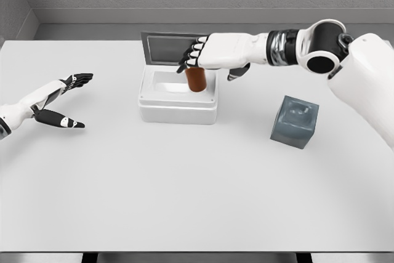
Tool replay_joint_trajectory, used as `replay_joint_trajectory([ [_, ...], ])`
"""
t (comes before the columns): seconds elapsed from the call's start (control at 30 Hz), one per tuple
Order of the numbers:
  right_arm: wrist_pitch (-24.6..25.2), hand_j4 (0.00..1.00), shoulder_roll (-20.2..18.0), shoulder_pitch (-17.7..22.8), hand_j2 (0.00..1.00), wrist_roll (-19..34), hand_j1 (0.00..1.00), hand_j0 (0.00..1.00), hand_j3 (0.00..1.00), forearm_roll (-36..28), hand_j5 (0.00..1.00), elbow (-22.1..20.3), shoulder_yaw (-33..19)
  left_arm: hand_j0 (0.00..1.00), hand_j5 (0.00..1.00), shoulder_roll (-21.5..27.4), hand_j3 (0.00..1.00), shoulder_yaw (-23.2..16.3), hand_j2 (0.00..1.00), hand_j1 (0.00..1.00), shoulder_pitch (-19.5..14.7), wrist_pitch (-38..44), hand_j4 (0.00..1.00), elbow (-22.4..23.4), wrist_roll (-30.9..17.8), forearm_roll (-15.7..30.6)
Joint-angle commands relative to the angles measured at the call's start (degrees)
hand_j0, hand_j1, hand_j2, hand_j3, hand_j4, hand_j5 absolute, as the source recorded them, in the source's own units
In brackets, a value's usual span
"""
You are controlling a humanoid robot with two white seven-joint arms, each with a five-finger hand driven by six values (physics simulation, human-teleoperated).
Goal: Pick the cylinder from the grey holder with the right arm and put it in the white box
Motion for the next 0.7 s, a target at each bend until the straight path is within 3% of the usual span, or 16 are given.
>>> replay_joint_trajectory([
  [0.0, 0.16, 1.00, -0.14, 0.00, 1.00, -0.03, 1.00, 1.00, 1.00, -0.32, 1.00, -1.95, -0.92, 1.00, 1.00, 0.02, 1.00, 0.11, 1.00, 1.00, 0.00, 0.04, 1.00, -0.03, 0.01, 0.33],
  [0.13, 0.16, 1.00, -1.99, 0.70, 1.00, -0.03, 1.00, 1.00, 1.00, -0.76, 1.00, -7.22, -5.76, 1.00, 1.00, 0.02, 1.00, 0.11, 1.00, 1.00, 0.00, 0.04, 1.00, -0.03, 0.01, 0.33],
  [0.3, 0.16, 1.00, -5.59, 2.46, 1.00, -0.03, 1.00, 1.00, 1.00, -1.20, 1.00, -13.02, -5.58, 1.00, 1.00, 0.02, 1.00, 0.11, 1.00, 1.00, 0.00, 0.04, 1.00, -0.03, 0.01, 0.33],
  [0.43, 0.16, 1.00, -11.30, 3.69, 1.00, -0.03, 1.00, 1.00, 1.00, -2.60, 1.00, -18.21, -5.94, 1.00, 1.00, 0.02, 1.00, 0.11, 1.00, 1.00, 0.00, 0.04, 1.00, -0.03, 0.01, 0.33],
  [0.6, 0.16, 1.00, -14.82, 5.71, 1.00, -0.03, 1.00, 1.00, 1.00, -3.83, 1.00, -18.39, -7.17, 1.00, 1.00, 0.02, 1.00, 0.11, 1.00, 1.00, -0.18, 0.04, 1.00, -0.03, -0.08, 0.33],
  [0.67, 0.16, 1.00, -15.17, 6.24, 1.00, -0.03, 1.00, 1.00, 1.00, -3.83, 1.00, -18.39, -7.25, 1.00, 1.00, 0.02, 1.00, 0.11, 1.00, 1.00, -1.84, 0.04, 1.00, 0.06, -0.17, 0.33],
])
